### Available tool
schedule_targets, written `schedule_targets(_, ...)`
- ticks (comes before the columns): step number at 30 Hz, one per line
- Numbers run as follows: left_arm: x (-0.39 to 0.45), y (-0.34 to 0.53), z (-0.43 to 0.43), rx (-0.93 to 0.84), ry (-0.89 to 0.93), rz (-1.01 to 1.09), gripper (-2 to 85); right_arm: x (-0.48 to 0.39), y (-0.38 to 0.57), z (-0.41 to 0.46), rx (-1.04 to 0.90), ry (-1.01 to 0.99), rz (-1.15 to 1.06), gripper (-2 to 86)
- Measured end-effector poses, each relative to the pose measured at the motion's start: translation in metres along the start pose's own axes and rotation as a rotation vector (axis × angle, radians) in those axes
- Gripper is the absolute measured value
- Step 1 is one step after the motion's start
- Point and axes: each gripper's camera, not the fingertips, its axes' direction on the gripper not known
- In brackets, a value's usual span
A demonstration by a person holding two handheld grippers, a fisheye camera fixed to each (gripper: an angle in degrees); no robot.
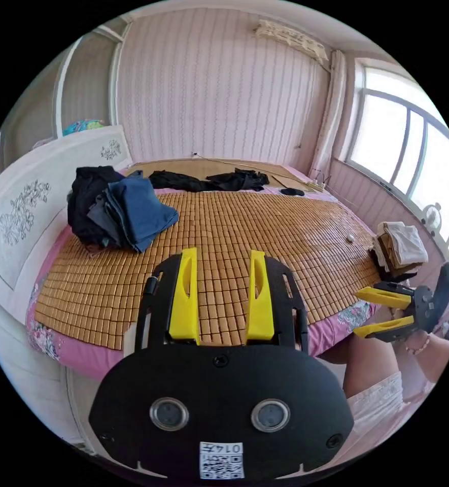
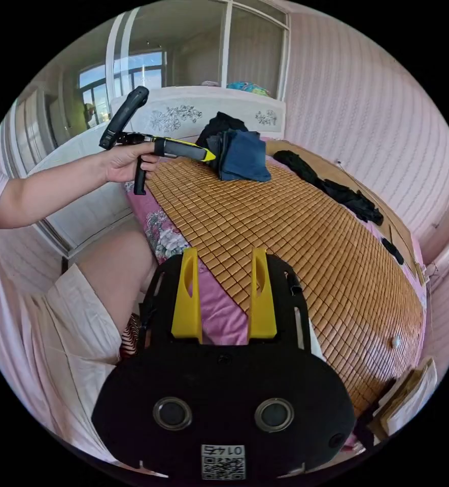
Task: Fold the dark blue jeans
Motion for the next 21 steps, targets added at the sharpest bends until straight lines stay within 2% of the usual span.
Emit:
schedule_targets(6, -0.145, 0.007, 0.017, -0.018, -0.085, -0.201, 12.7, 0.010, -0.113, 0.085, 0.012, -0.072, -0.108, 14.3)
schedule_targets(10, -0.201, -0.021, 0.033, 0.014, -0.096, -0.169, 10.3, 0.029, -0.213, 0.158, 0.018, -0.104, -0.128, 13.9)
schedule_targets(14, -0.223, -0.056, 0.063, 0.037, -0.143, -0.105, 7.8, 0.056, -0.319, 0.230, 0.066, -0.148, -0.040, 13.8)
schedule_targets(17, -0.231, -0.076, 0.108, 0.005, -0.194, -0.060, 6.8, 0.061, -0.380, 0.276, 0.087, -0.108, -0.020, 13.8)
schedule_targets(21, -0.244, -0.098, 0.159, -0.034, -0.195, -0.090, 10.5, 0.064, -0.430, 0.326, 0.075, -0.068, 0.007, 13.8)
